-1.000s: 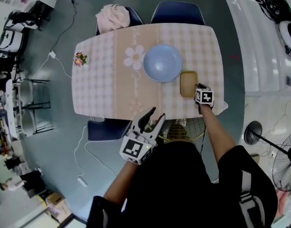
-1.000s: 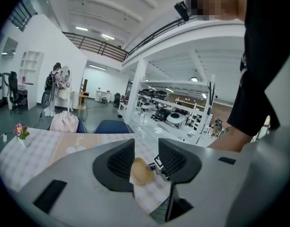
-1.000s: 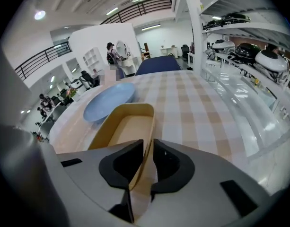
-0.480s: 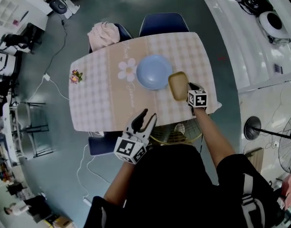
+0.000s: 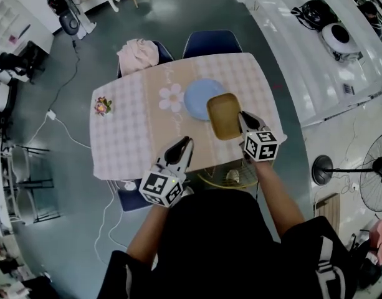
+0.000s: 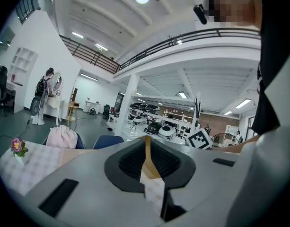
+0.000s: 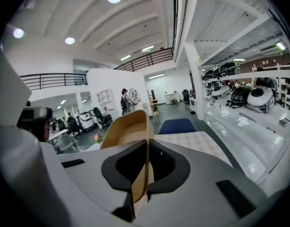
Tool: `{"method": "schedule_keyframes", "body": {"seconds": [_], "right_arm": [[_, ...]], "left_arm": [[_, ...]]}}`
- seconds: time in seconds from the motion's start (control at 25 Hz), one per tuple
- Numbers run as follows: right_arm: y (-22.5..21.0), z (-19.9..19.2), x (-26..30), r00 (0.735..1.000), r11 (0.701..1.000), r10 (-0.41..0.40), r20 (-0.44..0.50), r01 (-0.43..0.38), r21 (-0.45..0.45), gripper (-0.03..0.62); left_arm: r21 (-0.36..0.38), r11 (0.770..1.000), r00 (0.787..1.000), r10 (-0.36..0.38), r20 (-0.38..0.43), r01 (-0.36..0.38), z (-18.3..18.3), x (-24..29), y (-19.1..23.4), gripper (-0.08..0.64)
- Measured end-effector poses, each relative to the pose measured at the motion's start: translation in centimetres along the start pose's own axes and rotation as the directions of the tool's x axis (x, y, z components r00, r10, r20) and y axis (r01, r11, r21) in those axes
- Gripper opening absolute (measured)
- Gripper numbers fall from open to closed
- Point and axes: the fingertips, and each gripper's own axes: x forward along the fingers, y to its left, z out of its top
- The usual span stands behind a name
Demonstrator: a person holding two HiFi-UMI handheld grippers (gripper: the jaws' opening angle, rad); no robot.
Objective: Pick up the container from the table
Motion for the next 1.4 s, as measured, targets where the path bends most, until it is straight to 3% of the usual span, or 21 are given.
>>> {"method": "schedule_keyframes", "body": {"seconds": [0.28,0.44,0.56,1.04,1.4], "right_arm": [[11.7,3.7,-2.7,0.984,0.994,0.105,0.141,-0.101,-0.034,0.013],[16.7,4.8,-3.8,0.973,0.988,0.144,0.179,-0.132,-0.079,0.012],[19.6,5.2,-4.3,0.966,0.982,0.175,0.192,-0.158,-0.1,0.012],[27.0,5.4,-4.1,0.95,0.966,0.228,0.215,-0.193,-0.171,0.012],[28.0,5.4,-4.1,0.951,0.964,0.226,0.212,-0.186,-0.191,0.012]], "left_arm": [[0.01,0.998,0.996,0.067,0.066,-0.068,2.2,-6.4,4.2,0.018],[0.033,0.982,0.973,0.18,0.146,-0.186,4.1,-10.3,7.0,0.014],[0.013,0.977,0.963,0.208,0.172,-0.214,4.5,-12.7,8.1,0.014],[0.008,0.964,0.939,0.259,0.227,-0.267,4.6,-19.7,10.6,0.014],[-0.027,0.954,0.92,0.295,0.258,-0.298,4.7,-21.9,12.3,0.014]]}}
